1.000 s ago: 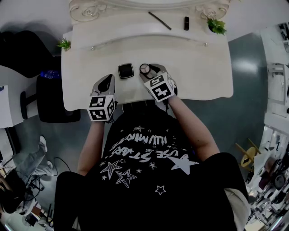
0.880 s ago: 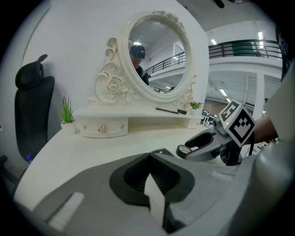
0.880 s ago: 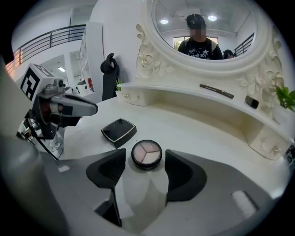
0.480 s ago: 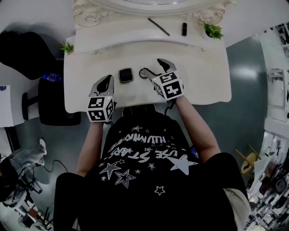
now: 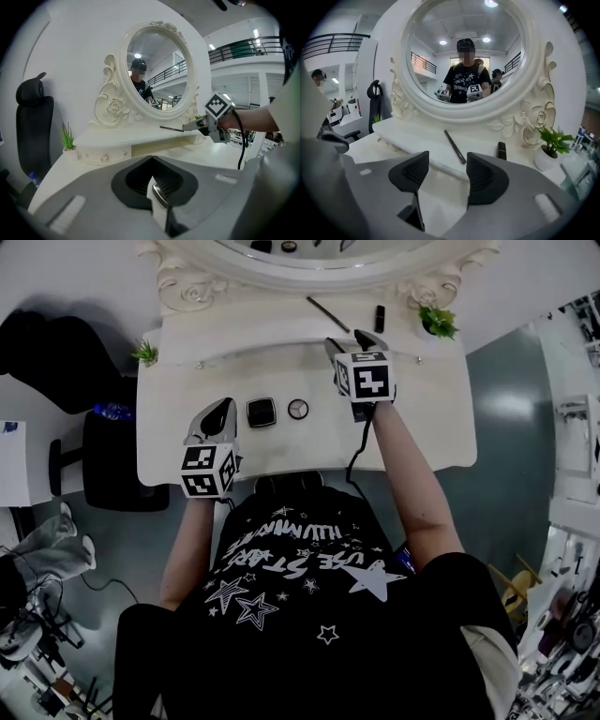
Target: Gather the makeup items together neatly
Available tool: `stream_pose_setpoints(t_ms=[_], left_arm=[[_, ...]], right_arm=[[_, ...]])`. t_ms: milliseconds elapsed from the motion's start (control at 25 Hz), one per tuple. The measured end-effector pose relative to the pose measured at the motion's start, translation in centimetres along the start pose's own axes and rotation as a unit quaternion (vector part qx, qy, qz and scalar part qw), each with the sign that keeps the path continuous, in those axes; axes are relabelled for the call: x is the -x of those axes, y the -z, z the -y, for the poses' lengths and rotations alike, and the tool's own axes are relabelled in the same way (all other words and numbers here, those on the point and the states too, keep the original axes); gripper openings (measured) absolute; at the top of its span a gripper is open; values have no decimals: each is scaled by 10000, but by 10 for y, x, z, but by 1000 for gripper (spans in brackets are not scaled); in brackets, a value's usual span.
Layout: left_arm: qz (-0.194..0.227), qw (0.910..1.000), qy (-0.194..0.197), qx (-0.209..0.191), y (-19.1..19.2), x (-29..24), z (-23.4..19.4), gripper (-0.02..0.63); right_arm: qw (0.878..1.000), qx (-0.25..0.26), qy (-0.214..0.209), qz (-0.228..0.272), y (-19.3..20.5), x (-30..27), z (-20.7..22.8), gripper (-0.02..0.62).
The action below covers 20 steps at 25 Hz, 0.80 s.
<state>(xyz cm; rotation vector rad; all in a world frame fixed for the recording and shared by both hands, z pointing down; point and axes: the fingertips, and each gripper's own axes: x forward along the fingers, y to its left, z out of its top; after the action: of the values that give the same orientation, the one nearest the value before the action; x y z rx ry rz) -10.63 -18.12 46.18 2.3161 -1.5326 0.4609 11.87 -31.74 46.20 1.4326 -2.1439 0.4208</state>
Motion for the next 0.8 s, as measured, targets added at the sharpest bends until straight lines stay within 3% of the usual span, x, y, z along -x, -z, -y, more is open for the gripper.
stream_pose_setpoints(t_ms=[400, 600, 800], left_arm=[[75, 9998, -200, 16, -16, -13, -9, 0], [36, 9995, -305, 92, -16, -18, -15, 0], [25, 9988, -454, 179, -15, -19, -19, 0]], right_arm=[[9978, 575, -70, -317, -25, -40, 12, 216], [9964, 616, -369, -450, -31, -55, 10, 167], [9922, 802, -496, -810, -28, -69, 10, 158]])
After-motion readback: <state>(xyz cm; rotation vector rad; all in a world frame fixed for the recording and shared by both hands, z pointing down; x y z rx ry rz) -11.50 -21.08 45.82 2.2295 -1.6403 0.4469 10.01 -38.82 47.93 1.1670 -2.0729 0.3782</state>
